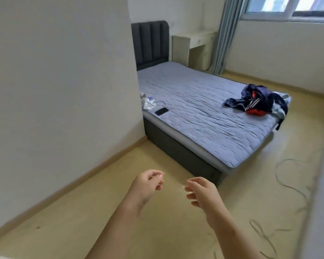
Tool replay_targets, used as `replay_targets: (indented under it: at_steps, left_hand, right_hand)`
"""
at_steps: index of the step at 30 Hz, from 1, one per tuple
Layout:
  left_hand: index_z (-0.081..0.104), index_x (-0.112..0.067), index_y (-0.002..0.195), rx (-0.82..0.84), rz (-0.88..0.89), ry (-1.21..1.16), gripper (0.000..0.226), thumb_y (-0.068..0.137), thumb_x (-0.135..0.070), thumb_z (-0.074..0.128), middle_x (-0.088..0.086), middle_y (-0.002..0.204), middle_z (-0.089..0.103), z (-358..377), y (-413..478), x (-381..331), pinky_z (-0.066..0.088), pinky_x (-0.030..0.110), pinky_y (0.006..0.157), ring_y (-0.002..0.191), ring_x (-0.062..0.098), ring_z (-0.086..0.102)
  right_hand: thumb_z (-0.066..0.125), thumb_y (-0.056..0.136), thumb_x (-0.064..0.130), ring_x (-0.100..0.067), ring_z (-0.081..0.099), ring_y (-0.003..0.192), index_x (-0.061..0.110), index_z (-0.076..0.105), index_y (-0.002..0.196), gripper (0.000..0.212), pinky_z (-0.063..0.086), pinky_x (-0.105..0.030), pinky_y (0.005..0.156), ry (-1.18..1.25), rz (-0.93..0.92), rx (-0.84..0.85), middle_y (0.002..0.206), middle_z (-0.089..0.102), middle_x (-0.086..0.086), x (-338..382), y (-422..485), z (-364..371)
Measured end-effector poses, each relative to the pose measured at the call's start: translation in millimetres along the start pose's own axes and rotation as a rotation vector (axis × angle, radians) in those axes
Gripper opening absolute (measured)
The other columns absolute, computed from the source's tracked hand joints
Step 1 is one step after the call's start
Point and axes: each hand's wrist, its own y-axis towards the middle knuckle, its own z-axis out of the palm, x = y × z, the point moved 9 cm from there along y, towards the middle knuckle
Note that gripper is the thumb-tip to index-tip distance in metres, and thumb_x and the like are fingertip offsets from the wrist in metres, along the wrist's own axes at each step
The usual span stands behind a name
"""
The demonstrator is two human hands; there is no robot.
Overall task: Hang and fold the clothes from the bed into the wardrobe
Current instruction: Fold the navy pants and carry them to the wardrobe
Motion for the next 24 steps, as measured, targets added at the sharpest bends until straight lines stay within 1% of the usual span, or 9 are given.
replay_targets:
  at_steps: [3, 7, 10, 13, 15, 18, 20, 21, 24]
  left_hand:
    - [0.063, -0.017, 0.097, 0.126, -0.005, 0.061, 0.015, 0.095, -0.018, 0.048, 0.001, 0.089, 0.065, 63.5, 31.9, -17.0, 0.042, 0.01, 0.054, 0.076, 0.008, 0.06]
    - [0.063, -0.015, 0.095, 0.254, -0.003, 0.108, 0.015, 0.095, -0.015, 0.048, 0.0, 0.082, 0.063, 137.7, 82.0, -39.6, 0.04, 0.003, 0.048, 0.07, 0.007, 0.059]
    - [0.063, -0.017, 0.094, 0.334, 0.007, 0.132, 0.014, 0.095, -0.016, 0.049, -0.001, 0.081, 0.064, 190.6, 132.3, -62.2, 0.043, 0.009, 0.052, 0.069, 0.006, 0.059]
    - [0.062, -0.022, 0.096, 0.399, 0.026, 0.169, 0.013, 0.095, -0.023, 0.05, -0.004, 0.087, 0.066, 242.4, 189.5, -93.0, 0.042, 0.019, 0.06, 0.077, 0.006, 0.062]
    - [0.061, -0.022, 0.098, 0.458, 0.033, 0.185, 0.012, 0.095, -0.024, 0.05, -0.003, 0.089, 0.066, 282.8, 230.1, -119.8, 0.043, 0.018, 0.06, 0.079, 0.007, 0.062]
    - [0.059, -0.017, 0.103, 0.551, 0.05, 0.232, 0.014, 0.095, -0.023, 0.049, 0.0, 0.09, 0.063, 344.1, 280.5, -164.9, 0.042, 0.014, 0.057, 0.075, 0.007, 0.058]
    - [0.058, -0.016, 0.103, 0.591, 0.097, 0.266, 0.014, 0.096, -0.022, 0.049, -0.001, 0.087, 0.061, 382.8, 310.4, -193.3, 0.042, 0.017, 0.06, 0.073, 0.006, 0.056]
    - [0.058, -0.016, 0.102, 0.607, 0.111, 0.277, 0.012, 0.096, -0.021, 0.049, -0.001, 0.087, 0.06, 401.2, 323.1, -204.1, 0.043, 0.015, 0.059, 0.072, 0.006, 0.056]
    - [0.059, -0.014, 0.101, 0.651, 0.079, 0.276, 0.013, 0.096, -0.02, 0.048, -0.001, 0.083, 0.061, 450.6, 349.5, -222.3, 0.044, 0.014, 0.055, 0.07, 0.007, 0.055]
  right_hand:
    - [0.052, 0.091, 0.015, -0.015, 0.053, 0.065, 0.018, 0.06, 0.082, 0.013, 0.04, -0.025, 0.059, 0.097, 0.076, -0.122, 0.077, 0.062, -0.002, -24.0, 19.5, -59.4]
    - [0.052, 0.092, 0.016, -0.016, 0.053, 0.066, 0.017, 0.06, 0.081, 0.013, 0.04, -0.023, 0.057, 0.162, 0.146, -0.216, 0.077, 0.062, -0.002, -39.4, 54.7, -117.1]
    - [0.052, 0.091, 0.014, -0.014, 0.051, 0.061, 0.017, 0.06, 0.08, 0.013, 0.038, -0.023, 0.056, 0.209, 0.159, -0.293, 0.072, 0.061, 0.0, -34.0, 97.1, -161.6]
    - [0.052, 0.091, 0.014, -0.015, 0.051, 0.061, 0.015, 0.06, 0.082, 0.012, 0.038, -0.024, 0.057, 0.237, 0.16, -0.346, 0.073, 0.061, -0.001, -17.6, 146.5, -206.2]
    - [0.052, 0.091, 0.013, -0.016, 0.051, 0.059, 0.013, 0.06, 0.082, 0.012, 0.037, -0.023, 0.056, 0.256, 0.163, -0.394, 0.071, 0.06, -0.002, -0.8, 185.1, -240.8]
    - [0.051, 0.091, 0.009, -0.016, 0.047, 0.056, 0.01, 0.058, 0.084, 0.01, 0.033, -0.021, 0.052, 0.281, 0.155, -0.455, 0.067, 0.057, -0.003, 33.1, 240.8, -294.6]
    - [0.05, 0.093, 0.011, -0.015, 0.05, 0.06, 0.011, 0.058, 0.084, 0.012, 0.036, -0.022, 0.054, 0.294, 0.127, -0.5, 0.071, 0.058, -0.003, 55.7, 272.2, -330.8]
    - [0.051, 0.093, 0.013, -0.015, 0.051, 0.061, 0.013, 0.058, 0.083, 0.013, 0.038, -0.022, 0.055, 0.306, 0.119, -0.525, 0.072, 0.059, -0.003, 63.4, 284.4, -347.8]
    - [0.051, 0.093, 0.013, -0.013, 0.052, 0.062, 0.016, 0.057, 0.081, 0.014, 0.04, -0.021, 0.053, 0.353, 0.123, -0.582, 0.074, 0.059, -0.002, 72.2, 310.2, -390.5]
